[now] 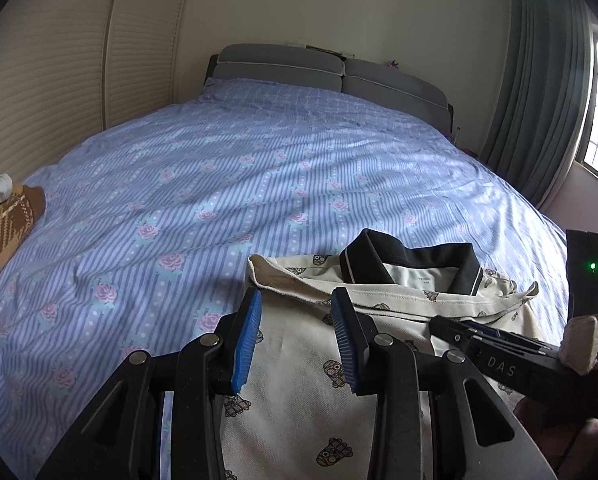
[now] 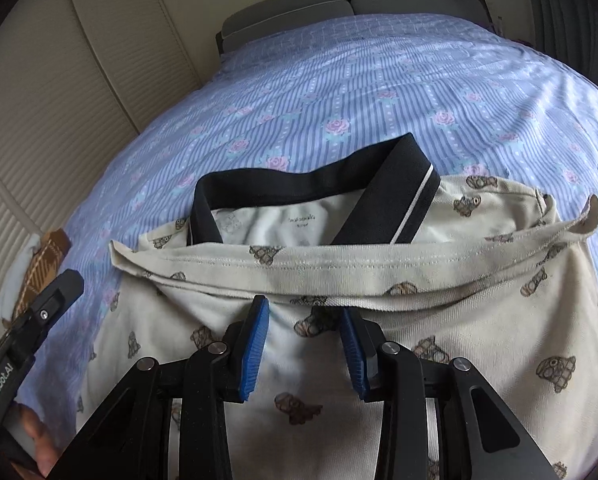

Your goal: Fold small clothes

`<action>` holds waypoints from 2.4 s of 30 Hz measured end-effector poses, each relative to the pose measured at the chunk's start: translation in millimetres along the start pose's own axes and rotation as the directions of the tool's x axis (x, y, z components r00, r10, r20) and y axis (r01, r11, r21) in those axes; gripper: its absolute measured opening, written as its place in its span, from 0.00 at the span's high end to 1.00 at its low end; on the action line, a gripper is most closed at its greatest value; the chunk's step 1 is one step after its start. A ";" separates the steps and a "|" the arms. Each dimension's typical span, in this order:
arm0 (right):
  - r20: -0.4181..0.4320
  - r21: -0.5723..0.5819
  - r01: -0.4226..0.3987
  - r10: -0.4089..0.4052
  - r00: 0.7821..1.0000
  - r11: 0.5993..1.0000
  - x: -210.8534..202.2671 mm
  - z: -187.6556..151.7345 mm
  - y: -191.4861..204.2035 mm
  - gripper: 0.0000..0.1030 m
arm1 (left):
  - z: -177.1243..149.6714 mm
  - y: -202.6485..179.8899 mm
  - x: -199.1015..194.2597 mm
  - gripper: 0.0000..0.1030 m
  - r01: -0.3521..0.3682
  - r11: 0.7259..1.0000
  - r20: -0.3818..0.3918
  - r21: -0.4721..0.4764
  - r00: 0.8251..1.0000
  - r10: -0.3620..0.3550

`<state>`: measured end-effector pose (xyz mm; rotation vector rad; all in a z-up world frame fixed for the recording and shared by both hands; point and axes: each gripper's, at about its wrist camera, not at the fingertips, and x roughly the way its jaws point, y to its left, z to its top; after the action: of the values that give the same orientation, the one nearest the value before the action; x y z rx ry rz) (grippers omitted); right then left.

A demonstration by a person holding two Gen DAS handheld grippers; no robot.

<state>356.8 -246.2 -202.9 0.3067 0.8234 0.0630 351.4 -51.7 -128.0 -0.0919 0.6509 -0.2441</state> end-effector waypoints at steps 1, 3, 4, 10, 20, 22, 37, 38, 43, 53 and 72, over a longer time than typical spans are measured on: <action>0.014 -0.005 0.005 -0.005 1.000 1.000 0.2 4.4 1.5 0.64 | 0.5 1.5 0.7 0.65 0.001 1.000 -0.001 -0.004 1.000 -0.001; 0.034 -0.009 0.009 -0.008 0.999 1.000 1.7 14.5 2.3 0.64 | 0.9 3.3 0.9 0.65 -0.003 1.000 -0.001 -0.008 1.000 0.003; 0.042 -0.010 0.010 -0.010 0.999 1.000 3.7 19.7 2.2 0.64 | 0.8 4.5 1.0 0.65 -0.004 1.000 0.000 -0.010 1.000 0.004; 0.051 -0.008 0.050 -0.050 0.997 0.999 23.7 53.7 2.2 0.64 | -0.2 11.1 3.8 0.65 -0.003 1.000 -0.011 -0.029 1.000 0.002; 0.058 -0.081 0.054 -0.049 0.997 0.995 -3.6 35.7 16.2 0.64 | 2.4 21.9 2.4 0.65 -0.005 0.998 -0.017 -0.057 1.000 0.004; 0.043 -0.075 0.046 -0.043 0.998 0.996 -6.1 30.8 20.1 0.64 | 3.2 22.6 1.2 0.65 -0.007 0.998 -0.016 -0.060 1.000 0.006; -0.083 0.208 0.013 0.005 0.997 0.978 17.2 36.1 14.8 0.89 | 6.6 31.6 -3.8 0.65 0.003 0.996 -0.006 -0.094 1.000 -0.003; -0.090 0.215 0.017 0.003 0.996 0.976 19.4 36.9 14.8 0.91 | 6.8 32.3 -4.0 0.65 0.003 0.995 -0.006 -0.096 1.000 -0.004; -0.082 0.242 0.012 0.008 0.997 0.970 21.7 39.1 13.9 0.99 | 7.4 36.5 -5.0 0.65 0.001 0.994 -0.004 -0.109 1.000 -0.002; -0.050 0.063 -0.019 0.022 0.998 0.998 12.8 67.0 29.7 0.99 | 8.0 38.9 -3.5 0.65 -0.001 0.993 -0.006 -0.114 1.000 0.000; -0.117 -0.723 -0.046 -0.057 0.992 0.689 -8.7 27.6 91.2 0.70 | 12.3 24.2 -14.0 0.54 -0.043 0.996 -0.023 -0.080 0.999 0.041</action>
<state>376.8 -167.4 -152.5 -0.4696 0.8652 0.4026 352.9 -24.6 -113.9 -0.1532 0.6832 -0.1781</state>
